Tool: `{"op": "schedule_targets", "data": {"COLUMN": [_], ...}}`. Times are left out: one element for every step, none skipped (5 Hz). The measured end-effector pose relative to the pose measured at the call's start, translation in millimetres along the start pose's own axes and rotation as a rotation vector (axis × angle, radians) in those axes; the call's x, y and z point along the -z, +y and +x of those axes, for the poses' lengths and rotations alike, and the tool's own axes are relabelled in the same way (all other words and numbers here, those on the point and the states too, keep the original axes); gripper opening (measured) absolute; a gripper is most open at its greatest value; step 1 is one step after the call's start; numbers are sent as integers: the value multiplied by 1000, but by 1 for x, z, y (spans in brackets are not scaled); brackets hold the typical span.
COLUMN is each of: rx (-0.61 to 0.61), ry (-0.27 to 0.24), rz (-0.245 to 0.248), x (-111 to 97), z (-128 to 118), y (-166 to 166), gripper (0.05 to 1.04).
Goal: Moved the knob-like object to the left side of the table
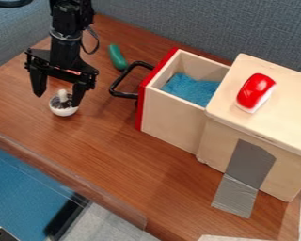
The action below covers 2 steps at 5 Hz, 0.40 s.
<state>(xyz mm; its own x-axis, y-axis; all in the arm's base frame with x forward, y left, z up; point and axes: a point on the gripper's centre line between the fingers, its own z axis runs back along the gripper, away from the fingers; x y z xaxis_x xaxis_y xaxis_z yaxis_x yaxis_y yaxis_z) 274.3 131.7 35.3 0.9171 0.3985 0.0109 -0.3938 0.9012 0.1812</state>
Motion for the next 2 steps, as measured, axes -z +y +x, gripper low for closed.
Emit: {"op": "schedule_targets", "data": {"rx": [7,49], "ry": [-32,-75], "rz": [-53,-104], "x": [-19,-39], "z": [0,-1], "y": [2,0], "gripper": [1009,1003]}}
